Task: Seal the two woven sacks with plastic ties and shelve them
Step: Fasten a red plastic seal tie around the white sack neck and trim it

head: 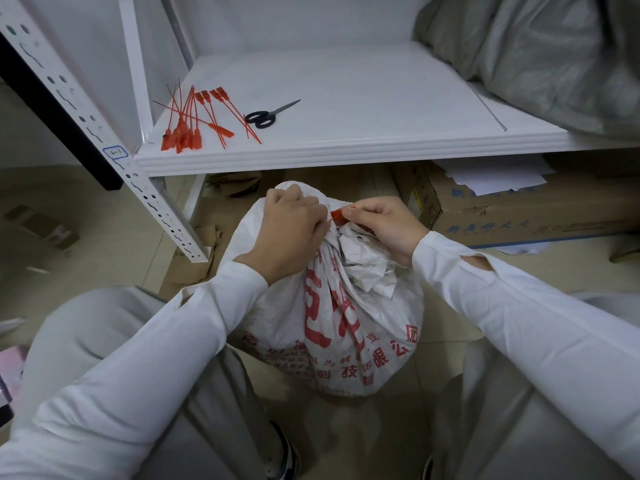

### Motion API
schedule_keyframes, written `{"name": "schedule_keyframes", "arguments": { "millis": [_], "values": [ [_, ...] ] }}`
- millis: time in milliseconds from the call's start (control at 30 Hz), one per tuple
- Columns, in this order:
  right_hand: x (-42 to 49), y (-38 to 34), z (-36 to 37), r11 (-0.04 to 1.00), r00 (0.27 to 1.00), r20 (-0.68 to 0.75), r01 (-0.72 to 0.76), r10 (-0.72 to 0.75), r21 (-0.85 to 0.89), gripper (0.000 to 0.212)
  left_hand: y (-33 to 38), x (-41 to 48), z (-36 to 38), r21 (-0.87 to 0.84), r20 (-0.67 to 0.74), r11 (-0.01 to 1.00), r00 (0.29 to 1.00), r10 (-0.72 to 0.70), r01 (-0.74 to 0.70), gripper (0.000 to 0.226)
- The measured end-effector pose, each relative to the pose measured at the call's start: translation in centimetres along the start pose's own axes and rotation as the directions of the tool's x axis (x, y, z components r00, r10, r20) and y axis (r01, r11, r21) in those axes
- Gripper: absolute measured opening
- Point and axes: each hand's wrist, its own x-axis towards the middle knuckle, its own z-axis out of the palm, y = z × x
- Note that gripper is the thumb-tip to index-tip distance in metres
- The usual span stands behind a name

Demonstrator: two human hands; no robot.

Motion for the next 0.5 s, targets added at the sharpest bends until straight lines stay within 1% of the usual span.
{"name": "schedule_keyframes", "arguments": {
  "millis": [133, 233, 367, 500],
  "values": [
    [-0.02, 0.22, 0.1, 0.996, 0.997, -0.061, -0.048, 0.052, 0.07, 0.018, 0.06, 0.11, -0.08, -0.021, 0.032, 1.0, 0.999, -0.014, 0.015, 0.029],
    [-0.2, 0.31, 0.42, 0.993, 0.996, -0.073, -0.042, 0.051, 0.112, 0.019, 0.15, 0.18, -0.08, -0.015, 0.044, 0.999, 0.998, -0.035, 0.035, 0.03],
    [-0.47, 0.39, 0.53, 0.977, 0.997, -0.053, -0.052, 0.064, 0.208, 0.016, 0.2, 0.2, -0.14, -0.032, 0.048, 0.999, 0.998, -0.04, 0.042, 0.031],
    [-0.63, 0.3, 0.47, 0.972, 0.998, -0.015, -0.048, 0.053, 0.231, 0.016, 0.09, 0.07, -0.23, -0.049, 0.024, 0.999, 1.0, -0.017, 0.019, 0.031]
  ]
}}
